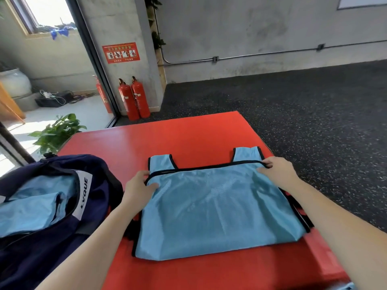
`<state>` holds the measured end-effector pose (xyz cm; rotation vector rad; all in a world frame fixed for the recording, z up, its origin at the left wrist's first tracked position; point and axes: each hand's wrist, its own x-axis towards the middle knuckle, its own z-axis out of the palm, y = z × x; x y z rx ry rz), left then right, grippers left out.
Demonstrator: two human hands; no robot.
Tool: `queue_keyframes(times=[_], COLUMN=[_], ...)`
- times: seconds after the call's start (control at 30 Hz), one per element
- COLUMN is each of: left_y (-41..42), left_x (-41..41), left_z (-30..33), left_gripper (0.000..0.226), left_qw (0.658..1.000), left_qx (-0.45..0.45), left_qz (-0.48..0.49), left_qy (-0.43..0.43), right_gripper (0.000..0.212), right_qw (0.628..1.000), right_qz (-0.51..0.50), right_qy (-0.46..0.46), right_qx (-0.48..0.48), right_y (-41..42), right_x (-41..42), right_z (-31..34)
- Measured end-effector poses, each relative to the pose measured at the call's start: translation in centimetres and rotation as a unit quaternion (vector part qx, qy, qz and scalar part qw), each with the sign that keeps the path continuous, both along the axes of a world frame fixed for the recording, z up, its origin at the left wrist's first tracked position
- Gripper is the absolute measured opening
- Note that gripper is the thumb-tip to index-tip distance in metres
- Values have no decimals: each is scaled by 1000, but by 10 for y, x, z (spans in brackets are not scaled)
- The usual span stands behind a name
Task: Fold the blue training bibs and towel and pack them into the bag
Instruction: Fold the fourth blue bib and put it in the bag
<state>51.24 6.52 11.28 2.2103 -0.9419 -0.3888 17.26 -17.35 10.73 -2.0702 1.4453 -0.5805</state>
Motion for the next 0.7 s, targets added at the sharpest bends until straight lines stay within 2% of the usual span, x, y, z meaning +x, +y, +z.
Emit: queue_keyframes(times=[0.07, 0.27, 0.3, 0.4, 0.47, 0.6, 0.7], left_y=[5, 35, 41, 59, 68, 72, 54], left_x=[-3, -10, -10, -11, -9, 0, 4], left_z=[1, 3, 4, 9, 12, 25, 35], left_gripper=[44, 40, 36, 5, 20, 6, 6], left_qw=[1000, 997, 997, 996, 997, 996, 988], left_qx=[6, 32, 41, 54, 29, -67, -150], left_qz=[-9, -28, -30, -39, -46, -33, 5], left_qy=[-26, -57, -55, -62, -50, 39, 42], right_gripper=[17, 27, 26, 17, 14, 12, 18], right_qw=[1000, 998, 998, 996, 996, 996, 994], right_qz=[-3, 13, 20, 44, 56, 58, 45], right_qy=[10, 28, 29, 28, 17, -52, -103], right_qx=[5, 47, 58, 74, 65, 44, 11], right_y=[2, 25, 30, 42, 48, 43, 31], right_x=[-3, -24, -28, -43, -51, -59, -51], right_z=[0, 1, 2, 7, 15, 35, 43])
